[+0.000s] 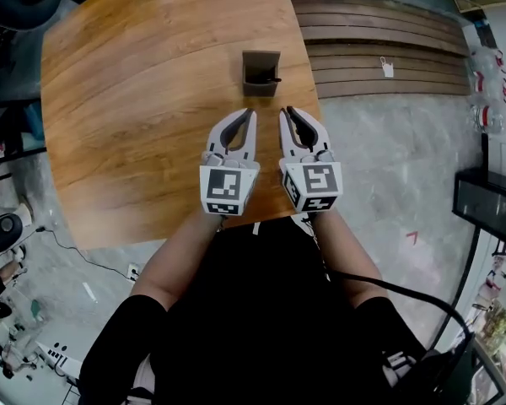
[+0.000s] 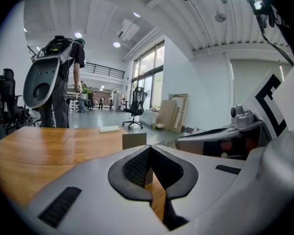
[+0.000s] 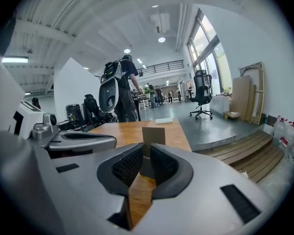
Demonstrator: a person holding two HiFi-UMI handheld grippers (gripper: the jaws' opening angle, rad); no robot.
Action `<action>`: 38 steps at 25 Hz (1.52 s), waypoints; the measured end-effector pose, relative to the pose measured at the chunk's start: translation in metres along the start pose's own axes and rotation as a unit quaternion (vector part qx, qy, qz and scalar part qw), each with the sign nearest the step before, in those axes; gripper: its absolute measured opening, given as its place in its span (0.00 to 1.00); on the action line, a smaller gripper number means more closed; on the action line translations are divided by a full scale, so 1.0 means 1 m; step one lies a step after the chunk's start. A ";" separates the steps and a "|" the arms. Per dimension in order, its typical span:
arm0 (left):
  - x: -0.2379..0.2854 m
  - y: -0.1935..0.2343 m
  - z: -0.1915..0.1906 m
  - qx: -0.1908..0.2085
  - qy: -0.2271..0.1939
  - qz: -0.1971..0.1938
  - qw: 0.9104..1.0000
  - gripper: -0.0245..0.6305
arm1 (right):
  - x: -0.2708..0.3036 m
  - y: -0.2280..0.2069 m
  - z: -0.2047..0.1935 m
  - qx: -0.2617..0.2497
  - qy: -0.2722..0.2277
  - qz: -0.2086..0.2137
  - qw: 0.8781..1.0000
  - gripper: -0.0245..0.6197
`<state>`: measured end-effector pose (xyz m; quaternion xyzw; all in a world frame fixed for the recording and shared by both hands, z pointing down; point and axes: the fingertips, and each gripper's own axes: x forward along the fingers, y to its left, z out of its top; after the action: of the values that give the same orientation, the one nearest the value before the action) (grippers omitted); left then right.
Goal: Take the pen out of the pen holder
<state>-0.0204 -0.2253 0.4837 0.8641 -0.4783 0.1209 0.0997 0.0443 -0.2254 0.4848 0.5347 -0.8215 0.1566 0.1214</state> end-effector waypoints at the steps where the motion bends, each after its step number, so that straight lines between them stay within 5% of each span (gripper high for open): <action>1: 0.005 0.001 -0.004 0.000 0.004 0.001 1.000 0.04 | 0.007 -0.003 -0.006 0.005 0.008 0.003 1.000 0.06; 16: 0.062 0.031 -0.041 -0.021 0.042 0.021 0.999 0.04 | 0.097 -0.038 -0.030 0.022 0.054 0.018 0.998 0.09; 24: 0.061 0.031 -0.049 -0.025 0.050 0.025 0.998 0.04 | 0.105 -0.037 -0.030 -0.020 0.062 0.008 0.998 0.08; 38: 0.032 0.021 0.007 -0.004 0.010 0.031 0.999 0.04 | 0.050 -0.025 0.048 -0.036 -0.015 -0.001 0.999 0.08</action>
<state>-0.0213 -0.2644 0.4879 0.8474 -0.5042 0.1304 0.1037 0.0461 -0.2951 0.4623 0.5334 -0.8275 0.1191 0.1285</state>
